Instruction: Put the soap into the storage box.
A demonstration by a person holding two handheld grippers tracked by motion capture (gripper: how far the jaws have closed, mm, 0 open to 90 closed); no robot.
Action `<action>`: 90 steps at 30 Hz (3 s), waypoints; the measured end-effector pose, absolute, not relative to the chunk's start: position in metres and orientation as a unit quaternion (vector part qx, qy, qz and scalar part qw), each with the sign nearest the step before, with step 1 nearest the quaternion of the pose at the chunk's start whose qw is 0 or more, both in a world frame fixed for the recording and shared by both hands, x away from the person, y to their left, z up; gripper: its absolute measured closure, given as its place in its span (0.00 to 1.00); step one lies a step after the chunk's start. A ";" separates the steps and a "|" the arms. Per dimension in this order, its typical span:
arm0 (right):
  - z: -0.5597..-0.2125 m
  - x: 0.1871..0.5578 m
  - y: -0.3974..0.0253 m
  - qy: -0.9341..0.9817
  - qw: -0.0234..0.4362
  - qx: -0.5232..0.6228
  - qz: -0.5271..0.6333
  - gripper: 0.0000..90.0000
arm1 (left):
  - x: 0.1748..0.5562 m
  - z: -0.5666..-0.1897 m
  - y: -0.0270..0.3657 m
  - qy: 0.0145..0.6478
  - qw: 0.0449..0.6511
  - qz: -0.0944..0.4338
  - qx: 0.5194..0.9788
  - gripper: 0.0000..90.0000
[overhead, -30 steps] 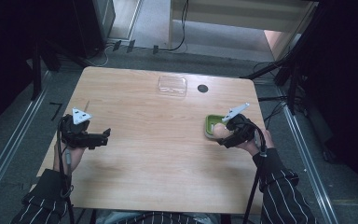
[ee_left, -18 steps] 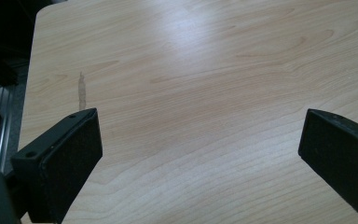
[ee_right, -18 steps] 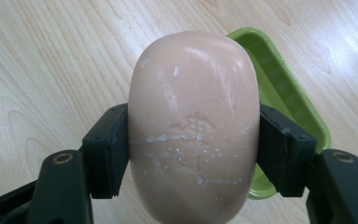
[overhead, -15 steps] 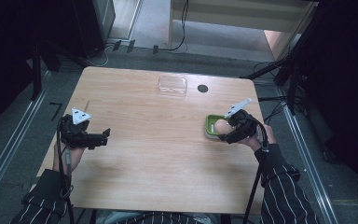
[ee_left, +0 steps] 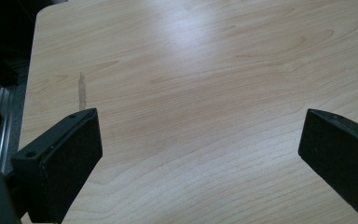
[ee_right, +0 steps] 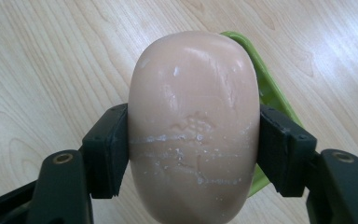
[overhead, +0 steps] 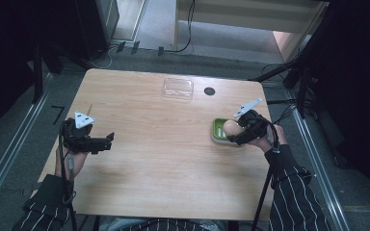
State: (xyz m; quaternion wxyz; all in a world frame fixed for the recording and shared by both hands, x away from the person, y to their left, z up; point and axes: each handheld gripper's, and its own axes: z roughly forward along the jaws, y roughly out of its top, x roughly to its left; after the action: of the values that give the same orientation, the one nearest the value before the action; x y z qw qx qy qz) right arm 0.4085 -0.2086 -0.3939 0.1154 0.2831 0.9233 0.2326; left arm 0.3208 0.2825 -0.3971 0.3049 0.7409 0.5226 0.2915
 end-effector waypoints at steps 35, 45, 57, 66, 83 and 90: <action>-0.395 0.434 -0.211 0.931 0.109 0.258 0.235 0.38 | 0.321 -0.398 0.283 0.523 0.303 0.292 0.741 0.00; -0.400 0.443 -0.212 0.934 0.109 0.245 0.235 0.38 | 0.322 -0.399 0.283 0.524 0.302 0.291 0.741 0.00; -0.410 0.452 -0.212 0.939 0.103 0.241 0.222 0.38 | 0.322 -0.399 0.283 0.525 0.300 0.291 0.742 0.00; -0.414 0.455 -0.211 0.937 0.105 0.247 0.223 0.38 | 0.322 -0.399 0.284 0.525 0.300 0.291 0.741 0.00; -0.427 0.465 -0.212 0.940 0.102 0.245 0.216 0.38 | 0.322 -0.399 0.284 0.525 0.300 0.292 0.740 0.00; -0.431 0.466 -0.211 0.940 0.099 0.247 0.213 0.38 | 0.322 -0.399 0.284 0.525 0.298 0.293 0.741 0.00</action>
State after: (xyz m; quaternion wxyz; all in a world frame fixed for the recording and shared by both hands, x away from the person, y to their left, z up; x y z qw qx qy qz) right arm 0.4664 -0.2105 -0.4315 0.0989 0.2470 0.9400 0.2135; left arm 0.3218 0.2842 -0.3993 0.2983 0.7414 0.5250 0.2926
